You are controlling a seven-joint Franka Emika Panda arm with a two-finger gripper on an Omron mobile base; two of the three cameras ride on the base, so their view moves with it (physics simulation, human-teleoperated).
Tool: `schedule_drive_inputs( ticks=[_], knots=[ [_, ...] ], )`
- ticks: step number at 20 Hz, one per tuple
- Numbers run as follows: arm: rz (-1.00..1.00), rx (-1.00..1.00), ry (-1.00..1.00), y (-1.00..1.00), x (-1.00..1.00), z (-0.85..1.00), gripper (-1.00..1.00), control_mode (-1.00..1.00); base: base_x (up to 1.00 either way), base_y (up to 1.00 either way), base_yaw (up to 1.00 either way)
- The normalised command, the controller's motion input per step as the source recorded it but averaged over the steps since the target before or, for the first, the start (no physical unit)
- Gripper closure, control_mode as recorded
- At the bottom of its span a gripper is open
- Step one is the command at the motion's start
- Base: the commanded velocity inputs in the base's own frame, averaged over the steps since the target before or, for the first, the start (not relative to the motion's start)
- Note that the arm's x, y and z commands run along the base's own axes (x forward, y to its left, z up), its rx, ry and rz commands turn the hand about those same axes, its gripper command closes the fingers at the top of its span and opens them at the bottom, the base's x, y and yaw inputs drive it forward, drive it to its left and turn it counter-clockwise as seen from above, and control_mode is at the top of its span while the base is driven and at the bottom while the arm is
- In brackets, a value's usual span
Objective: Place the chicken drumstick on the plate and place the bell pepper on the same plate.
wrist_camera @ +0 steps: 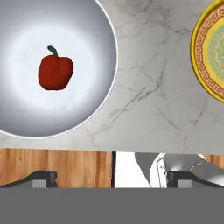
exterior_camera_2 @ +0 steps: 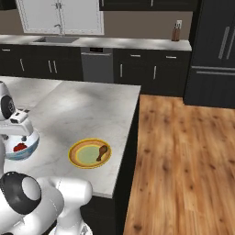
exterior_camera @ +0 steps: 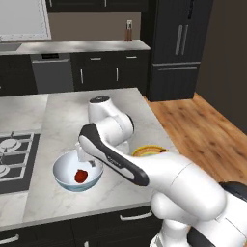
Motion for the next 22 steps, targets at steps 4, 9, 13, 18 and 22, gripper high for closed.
schedule_drive_inputs(
  ticks=[4, 9, 13, 18, 22],
  knots=[
    [0.08, 0.00, -0.11, 0.62, -0.06, 0.03, -1.00, -1.00, 0.00, 0.00, 0.00],
    [0.13, 0.00, -0.02, 0.54, 0.00, 0.10, -1.00, -1.00, 0.00, 0.00, 0.00],
    [0.12, 0.00, 0.00, 0.67, 0.00, 0.00, -1.00, -1.00, 0.00, 0.00, 0.00],
    [0.10, 0.00, 0.00, 0.64, 0.00, -0.09, -1.00, -1.00, 0.00, 0.00, 0.00],
    [0.04, -0.01, -0.01, 0.46, 0.01, -0.26, -1.00, -1.00, 0.00, 0.00, 0.00]
  ],
)
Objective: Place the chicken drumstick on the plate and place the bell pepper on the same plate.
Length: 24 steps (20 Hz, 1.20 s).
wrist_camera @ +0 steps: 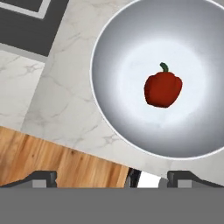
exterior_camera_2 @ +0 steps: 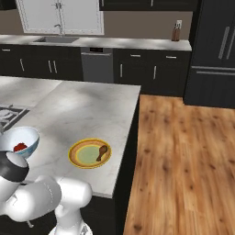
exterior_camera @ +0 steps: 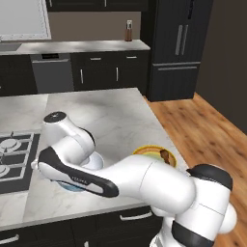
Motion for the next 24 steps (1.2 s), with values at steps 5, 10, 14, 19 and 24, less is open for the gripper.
schedule_drive_inputs(
  ticks=[5, 10, 14, 19, 24],
  knots=[
    [0.02, 0.00, -0.02, 0.22, 0.01, -0.28, -1.00, -1.00, 0.00, 0.00, 0.00],
    [0.00, 0.00, -0.03, 0.02, 0.09, -0.09, -1.00, -1.00, 0.00, 0.00, 0.00],
    [0.00, 0.00, -0.06, 0.00, 0.18, -0.08, -1.00, -1.00, 0.00, 0.00, 0.00],
    [0.00, 0.00, -0.05, 0.00, 0.21, -0.09, -1.00, -1.00, 0.00, 0.00, 0.00],
    [0.00, 0.00, -0.04, 0.00, 0.21, -0.10, -1.00, -1.00, 0.00, 0.00, 0.00]
  ],
)
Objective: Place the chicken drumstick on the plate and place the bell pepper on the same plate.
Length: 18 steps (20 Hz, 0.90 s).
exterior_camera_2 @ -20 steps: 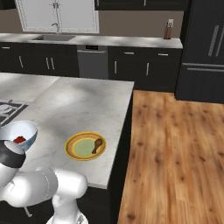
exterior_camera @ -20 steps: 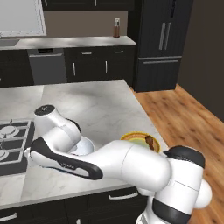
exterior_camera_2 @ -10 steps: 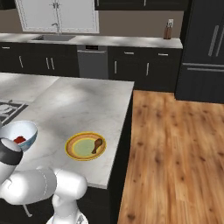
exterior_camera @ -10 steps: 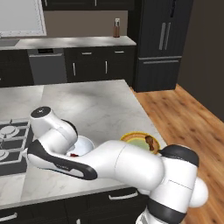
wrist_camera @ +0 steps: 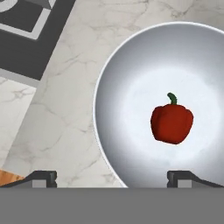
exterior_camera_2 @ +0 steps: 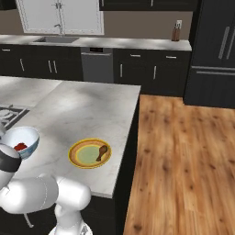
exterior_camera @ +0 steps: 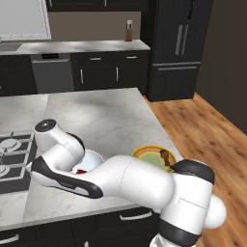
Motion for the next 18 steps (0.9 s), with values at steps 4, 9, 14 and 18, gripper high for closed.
schedule_drive_inputs(
  ticks=[4, 9, 14, 18],
  knots=[
    [0.00, 0.00, -0.01, 0.00, 0.10, -0.10, -1.00, -1.00, 0.00, 0.00, 0.00],
    [0.00, 0.00, 0.00, 0.00, 0.01, -0.11, -1.00, -1.00, 0.00, 0.00, 0.00],
    [0.00, 0.00, 0.00, 0.01, 0.02, -0.17, -1.00, -1.00, 0.00, 0.00, 0.00],
    [0.00, 0.00, 0.00, 0.03, 0.03, -0.20, -1.00, -1.00, 0.00, 0.00, 0.00]
  ],
)
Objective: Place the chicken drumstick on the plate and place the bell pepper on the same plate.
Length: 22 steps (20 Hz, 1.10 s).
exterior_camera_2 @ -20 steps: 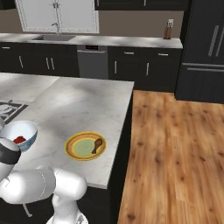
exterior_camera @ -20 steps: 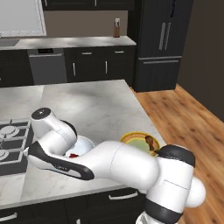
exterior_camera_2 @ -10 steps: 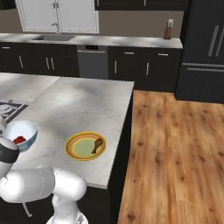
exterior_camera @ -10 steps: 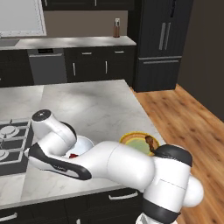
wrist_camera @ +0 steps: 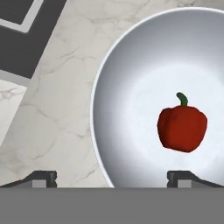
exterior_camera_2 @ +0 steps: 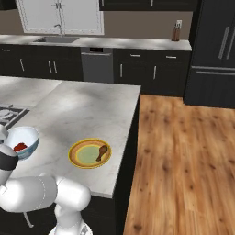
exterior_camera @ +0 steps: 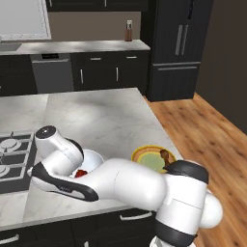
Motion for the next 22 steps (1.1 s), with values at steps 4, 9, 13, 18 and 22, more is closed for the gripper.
schedule_drive_inputs(
  ticks=[4, 9, 13, 18, 22],
  knots=[
    [0.00, 0.00, 0.00, 0.00, 0.03, -0.14, -1.00, -1.00, 0.00, 0.00, 0.00],
    [0.00, 0.00, 0.00, 0.00, 0.02, -0.13, -1.00, -1.00, 0.00, 0.00, 0.00],
    [0.00, 0.00, 0.00, 0.00, 0.00, -0.14, -1.00, -1.00, 0.00, 0.00, 0.00],
    [0.00, 0.00, 0.00, 0.00, 0.00, -0.12, -1.00, -1.00, 0.00, 0.00, 0.00],
    [0.00, 0.00, 0.00, 0.00, 0.00, -0.10, -1.00, -1.00, 0.00, 0.00, 0.00]
  ],
)
